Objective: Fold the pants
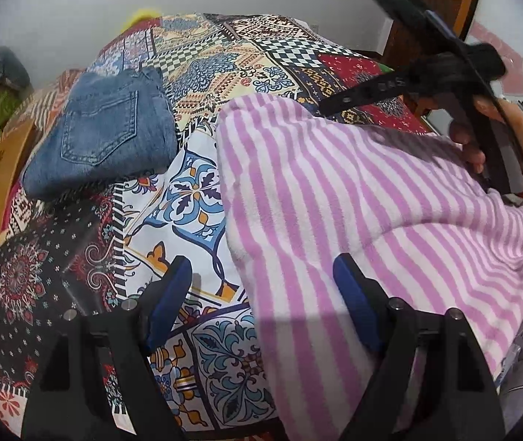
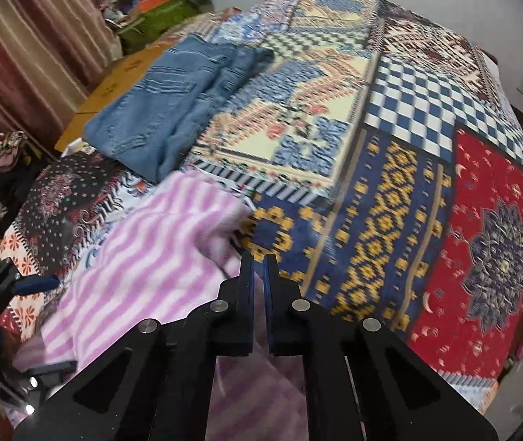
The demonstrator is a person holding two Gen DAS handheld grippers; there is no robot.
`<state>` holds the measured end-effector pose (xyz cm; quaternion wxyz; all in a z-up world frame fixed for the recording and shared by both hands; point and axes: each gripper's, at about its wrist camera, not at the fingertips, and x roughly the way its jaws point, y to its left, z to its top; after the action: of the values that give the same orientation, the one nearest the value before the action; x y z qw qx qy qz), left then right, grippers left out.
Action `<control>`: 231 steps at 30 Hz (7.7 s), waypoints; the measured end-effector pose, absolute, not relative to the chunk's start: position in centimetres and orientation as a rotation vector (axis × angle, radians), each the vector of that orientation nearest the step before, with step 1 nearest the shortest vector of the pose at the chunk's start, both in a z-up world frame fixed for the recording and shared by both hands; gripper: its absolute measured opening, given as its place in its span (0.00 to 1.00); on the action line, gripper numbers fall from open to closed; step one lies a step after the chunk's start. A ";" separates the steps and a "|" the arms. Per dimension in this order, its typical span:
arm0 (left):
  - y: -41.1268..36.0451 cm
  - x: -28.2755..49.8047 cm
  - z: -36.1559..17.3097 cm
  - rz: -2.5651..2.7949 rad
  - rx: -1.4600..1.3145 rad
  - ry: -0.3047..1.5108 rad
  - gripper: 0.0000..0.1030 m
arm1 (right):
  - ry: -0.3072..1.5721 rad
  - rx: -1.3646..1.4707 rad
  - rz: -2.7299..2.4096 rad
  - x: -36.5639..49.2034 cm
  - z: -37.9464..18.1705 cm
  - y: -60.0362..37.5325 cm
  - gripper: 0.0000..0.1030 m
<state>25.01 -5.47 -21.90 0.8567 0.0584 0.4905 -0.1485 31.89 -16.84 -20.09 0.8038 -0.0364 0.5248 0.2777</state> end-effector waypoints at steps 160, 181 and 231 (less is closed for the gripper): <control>-6.8 39.3 -25.6 -0.611 0.163 1.412 0.50 | 1.047 0.343 0.422 23.3 -22.6 -27.2 0.30; -4.0 35.6 -18.8 -0.467 -0.049 1.181 0.51 | 1.008 0.221 0.352 26.5 -20.1 -32.9 0.63; -4.7 41.4 -22.2 -0.461 -0.050 1.227 0.59 | 1.004 0.382 0.370 27.6 -21.4 -35.2 0.63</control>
<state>41.44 -4.68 -22.23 0.7926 -0.0234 0.5703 -0.2144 27.61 -35.23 -21.41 0.8428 0.1810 0.4756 0.1753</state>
